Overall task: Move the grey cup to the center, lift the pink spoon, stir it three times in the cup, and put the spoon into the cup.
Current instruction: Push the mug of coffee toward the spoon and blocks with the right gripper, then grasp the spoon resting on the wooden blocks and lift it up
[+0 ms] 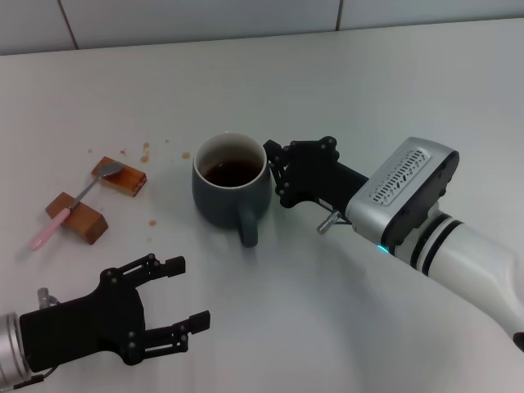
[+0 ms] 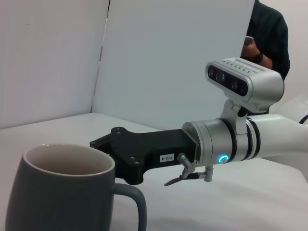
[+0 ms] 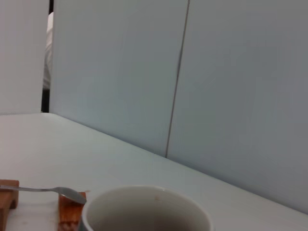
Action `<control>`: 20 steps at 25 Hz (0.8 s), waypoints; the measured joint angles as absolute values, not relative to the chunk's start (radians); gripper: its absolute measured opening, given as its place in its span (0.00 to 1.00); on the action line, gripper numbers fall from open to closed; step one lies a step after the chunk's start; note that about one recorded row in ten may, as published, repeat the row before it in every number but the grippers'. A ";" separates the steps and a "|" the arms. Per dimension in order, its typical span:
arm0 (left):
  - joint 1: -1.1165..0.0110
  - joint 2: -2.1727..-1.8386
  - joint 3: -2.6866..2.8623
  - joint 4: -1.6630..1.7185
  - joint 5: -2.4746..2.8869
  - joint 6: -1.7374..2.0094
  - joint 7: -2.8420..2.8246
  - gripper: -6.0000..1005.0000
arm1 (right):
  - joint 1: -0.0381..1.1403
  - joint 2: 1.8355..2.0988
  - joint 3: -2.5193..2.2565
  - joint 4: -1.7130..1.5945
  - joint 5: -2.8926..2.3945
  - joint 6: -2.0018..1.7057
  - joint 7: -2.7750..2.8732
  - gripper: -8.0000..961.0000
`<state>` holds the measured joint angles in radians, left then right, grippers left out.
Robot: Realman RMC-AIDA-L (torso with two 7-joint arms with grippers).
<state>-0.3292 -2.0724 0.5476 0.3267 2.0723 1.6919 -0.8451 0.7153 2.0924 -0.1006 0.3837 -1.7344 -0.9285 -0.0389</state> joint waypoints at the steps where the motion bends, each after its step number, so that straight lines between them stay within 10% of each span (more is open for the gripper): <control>1: -0.329 -2.072 0.548 0.327 2.072 1.692 -0.845 0.85 | 0.710 2.092 -0.087 0.384 -1.744 -0.930 -0.039 0.02; 20: -0.329 -2.072 0.544 0.330 2.072 1.688 -0.841 0.85 | 0.373 2.080 -0.054 0.187 -2.217 -1.654 -0.033 0.03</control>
